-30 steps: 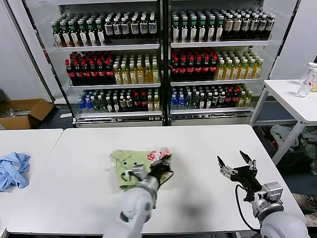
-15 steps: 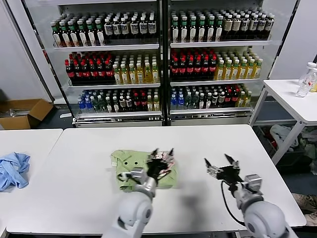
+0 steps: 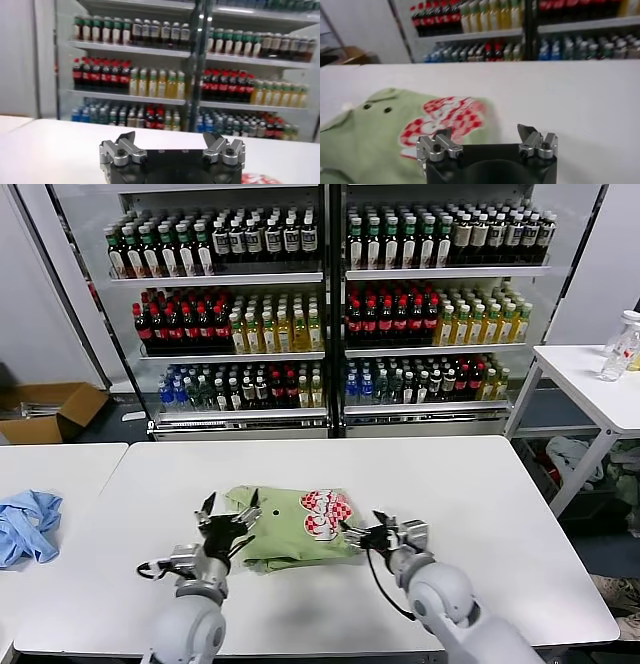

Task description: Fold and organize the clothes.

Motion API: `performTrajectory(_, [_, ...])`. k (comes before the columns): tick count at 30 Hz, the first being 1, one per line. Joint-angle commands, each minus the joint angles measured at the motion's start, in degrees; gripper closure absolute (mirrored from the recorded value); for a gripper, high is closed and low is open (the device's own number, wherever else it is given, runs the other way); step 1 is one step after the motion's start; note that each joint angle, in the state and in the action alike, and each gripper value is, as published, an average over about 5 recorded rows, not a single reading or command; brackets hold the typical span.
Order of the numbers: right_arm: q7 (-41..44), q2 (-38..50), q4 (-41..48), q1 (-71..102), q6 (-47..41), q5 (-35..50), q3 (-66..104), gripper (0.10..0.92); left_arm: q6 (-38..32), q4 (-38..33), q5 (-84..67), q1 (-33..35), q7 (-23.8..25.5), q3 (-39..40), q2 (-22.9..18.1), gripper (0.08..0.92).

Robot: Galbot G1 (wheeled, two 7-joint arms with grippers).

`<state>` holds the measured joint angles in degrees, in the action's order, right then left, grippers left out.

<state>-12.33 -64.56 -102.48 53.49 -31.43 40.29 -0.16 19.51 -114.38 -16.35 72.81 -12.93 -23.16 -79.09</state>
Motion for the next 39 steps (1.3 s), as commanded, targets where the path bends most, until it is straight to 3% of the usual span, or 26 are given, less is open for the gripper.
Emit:
performTrajectory(1, [-1.93,-5.16,10.08,-8.0,-1.74,1.45,-9.14,0.215,-0.83,-2.96,0.5,4.48,-0.37,-5.18,3.11,0.177])
performTrajectory(13, [-3.91,-0.54,3.98,-3.93,-1.33,2.04,-3.83,0.553,-0.71,-3.61,-0.13,5.67,-0.39,-5.49,3.27,0.177])
performTrajectory(21, [-1.66,8.78,-4.48,7.99,3.19,-5.95,7.57,0.786,-0.52,-4.82,0.06,6.53,-0.34,-4.84,2.9,0.177])
performTrajectory(26, [-0.52,9.64,-7.63,10.83,7.23,-10.51,10.1,0.908,-0.49,-5.26,0.61,7.12,-0.32,-4.31,2.63,0.177])
performTrajectory(31, [-1.9,9.05,-11.31,13.28,16.86,-16.44,11.96,0.873,-0.57,-6.56,1.37,8.1,-0.19,-3.81,2.05,0.177])
performTrajectory(39, [-1.88,9.3,-16.78,20.77,24.79,-23.84,18.28,0.646,-0.82,-9.42,2.13,10.93,0.25,-3.41,1.28,0.177])
